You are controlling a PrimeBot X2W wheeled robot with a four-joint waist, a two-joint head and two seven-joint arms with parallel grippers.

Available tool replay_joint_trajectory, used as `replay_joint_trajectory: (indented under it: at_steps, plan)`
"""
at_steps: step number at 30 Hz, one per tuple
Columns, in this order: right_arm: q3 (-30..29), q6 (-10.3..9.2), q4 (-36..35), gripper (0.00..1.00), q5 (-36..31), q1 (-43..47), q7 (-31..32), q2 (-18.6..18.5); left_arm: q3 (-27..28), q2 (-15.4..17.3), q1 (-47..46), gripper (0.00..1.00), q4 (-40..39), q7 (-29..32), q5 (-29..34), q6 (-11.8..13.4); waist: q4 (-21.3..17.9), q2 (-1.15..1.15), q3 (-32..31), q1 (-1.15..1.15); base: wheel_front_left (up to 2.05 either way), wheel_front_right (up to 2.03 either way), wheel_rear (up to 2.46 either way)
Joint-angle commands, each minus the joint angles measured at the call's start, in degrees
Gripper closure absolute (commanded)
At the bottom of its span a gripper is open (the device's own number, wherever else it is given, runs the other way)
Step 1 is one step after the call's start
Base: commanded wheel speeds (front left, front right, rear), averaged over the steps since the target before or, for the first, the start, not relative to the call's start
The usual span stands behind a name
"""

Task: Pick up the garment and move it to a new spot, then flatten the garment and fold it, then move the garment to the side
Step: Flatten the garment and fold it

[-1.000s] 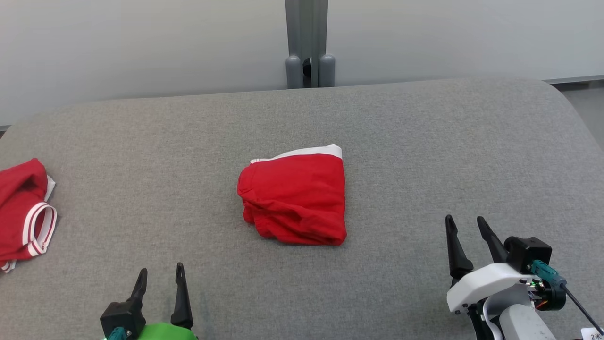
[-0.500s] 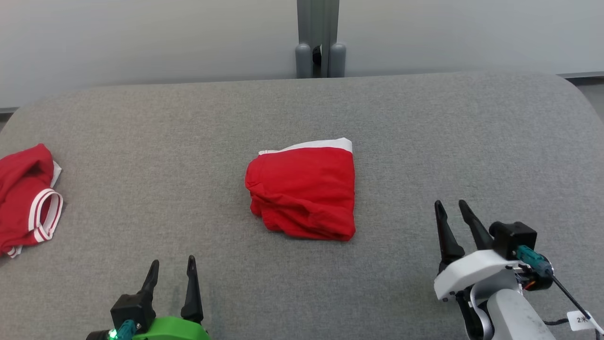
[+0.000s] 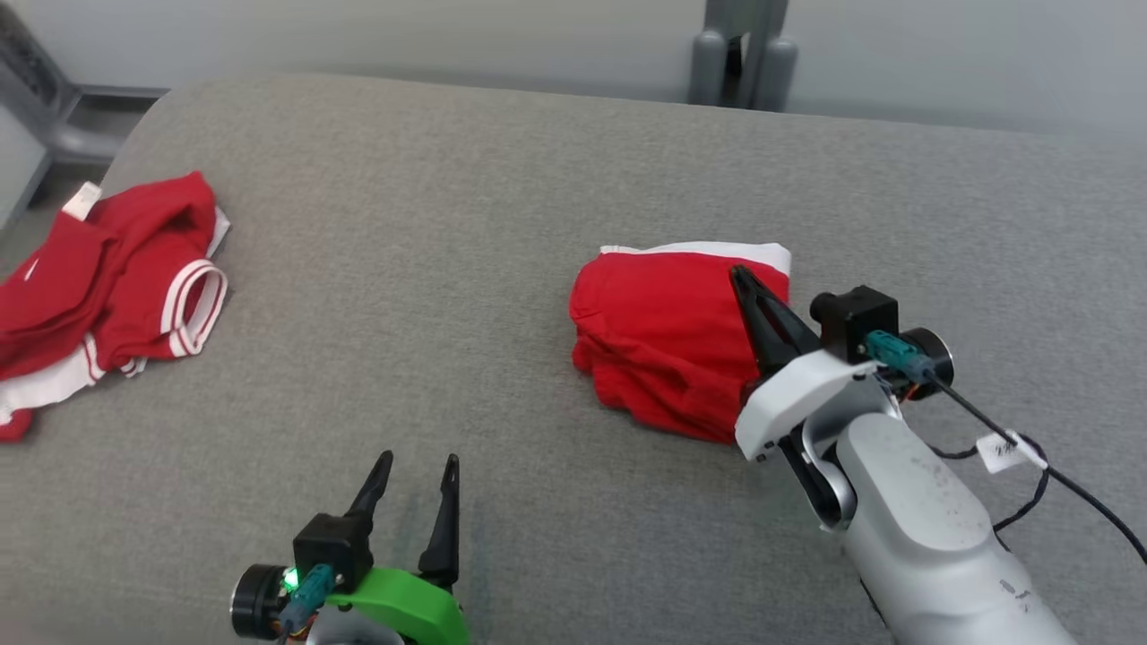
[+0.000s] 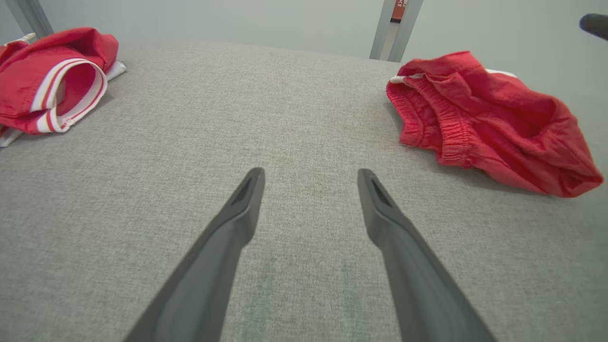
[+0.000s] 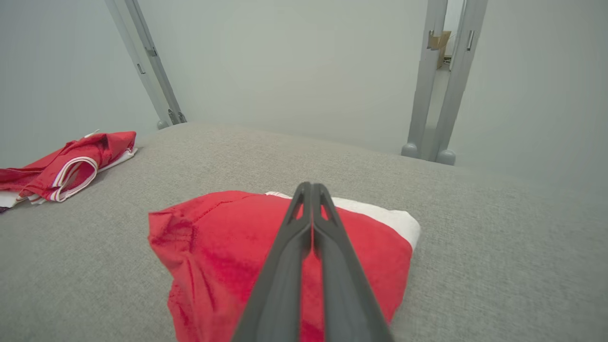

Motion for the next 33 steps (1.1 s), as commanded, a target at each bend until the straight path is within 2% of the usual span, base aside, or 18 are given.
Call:
replay_joint_trajectory:
  at_steps: [1, 9, 15, 25, 31, 33]
  plan:
    - [0.1, -0.02, 1.3, 1.00, 0.4, -1.7, 0.0, -0.3, -0.9, 0.2, -1.6, 0.00, 0.2, 0.0, 0.1, -0.4, 6.2, 0.00, 3.4, 0.00, 0.00, 0.00, 0.00]
    - [5.3, -0.03, 8.4, 1.00, 0.8, -5.5, 0.0, -0.3, -3.6, 0.2, -1.8, 0.00, 0.5, 0.0, -2.3, 0.1, 11.7, 0.00, 5.3, 0.00, 0.00, 0.00, 0.00]
    - [11.3, -0.03, 8.4, 1.00, 3.0, -5.0, 0.0, -0.4, -3.4, 0.2, -2.0, 0.00, -0.1, 0.0, -3.2, 0.3, 12.8, 0.00, 6.6, 0.00, 0.00, 0.00, 0.00]
    - [16.9, -0.02, 13.3, 1.00, 7.7, -3.3, 0.0, -0.3, -4.1, 0.2, -2.5, 0.00, -0.7, 0.0, -4.1, 0.4, 12.4, 0.00, 6.7, 0.00, 0.00, 0.00, 0.00]
    - [23.1, -0.02, 10.2, 1.00, 13.4, -2.6, 0.0, -0.2, -2.5, 0.2, -2.2, 0.00, -1.3, 0.0, -3.0, 0.7, 10.0, 0.00, 5.2, 0.00, 0.00, 0.00, 0.00]
    - [27.6, -0.02, 7.0, 1.00, 16.7, -1.9, 0.0, -0.1, -1.7, 0.2, -1.5, 0.00, -1.4, 0.0, -2.6, 0.3, 8.6, 0.00, 4.0, 0.00, 0.00, 0.00, 0.00]
